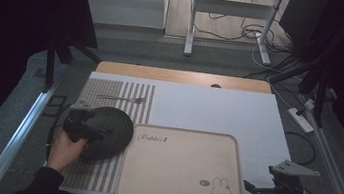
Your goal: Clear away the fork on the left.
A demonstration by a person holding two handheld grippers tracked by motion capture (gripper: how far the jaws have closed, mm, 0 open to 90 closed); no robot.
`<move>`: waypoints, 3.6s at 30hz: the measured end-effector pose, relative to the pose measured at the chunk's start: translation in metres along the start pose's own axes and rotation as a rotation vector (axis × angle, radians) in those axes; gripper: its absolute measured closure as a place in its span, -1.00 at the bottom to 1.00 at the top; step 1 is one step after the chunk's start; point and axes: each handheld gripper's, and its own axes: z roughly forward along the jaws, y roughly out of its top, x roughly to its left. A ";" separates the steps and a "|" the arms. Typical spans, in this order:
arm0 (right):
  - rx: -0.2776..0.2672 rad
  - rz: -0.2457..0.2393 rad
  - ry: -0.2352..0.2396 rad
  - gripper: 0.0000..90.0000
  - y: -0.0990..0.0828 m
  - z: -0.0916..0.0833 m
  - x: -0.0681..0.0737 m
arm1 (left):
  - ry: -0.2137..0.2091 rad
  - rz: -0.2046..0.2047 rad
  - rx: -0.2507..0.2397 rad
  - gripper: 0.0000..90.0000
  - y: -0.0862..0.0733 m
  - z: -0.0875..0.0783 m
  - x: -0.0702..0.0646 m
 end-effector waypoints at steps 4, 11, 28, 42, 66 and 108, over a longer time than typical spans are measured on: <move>-0.002 0.004 0.003 -0.99 0.000 0.000 0.000 | 0.006 0.002 0.007 -1.00 0.006 0.006 0.003; -0.002 0.006 0.005 -0.99 0.000 0.000 -0.001 | -0.003 -0.024 0.021 -1.00 0.015 0.016 0.013; 0.002 0.017 0.013 -0.99 0.000 0.001 -0.002 | 0.018 -0.065 0.090 -1.00 0.040 0.043 0.034; 0.003 0.016 0.019 -0.99 0.000 0.001 -0.002 | 0.029 -0.070 0.108 -1.00 0.057 0.067 0.060; 0.002 0.014 0.025 -0.99 0.000 0.000 -0.002 | 0.062 -0.080 0.208 -1.00 0.074 0.106 0.100; -0.004 0.018 0.051 -0.99 0.000 0.000 -0.004 | 0.195 -0.135 0.377 0.98 0.062 0.107 0.140</move>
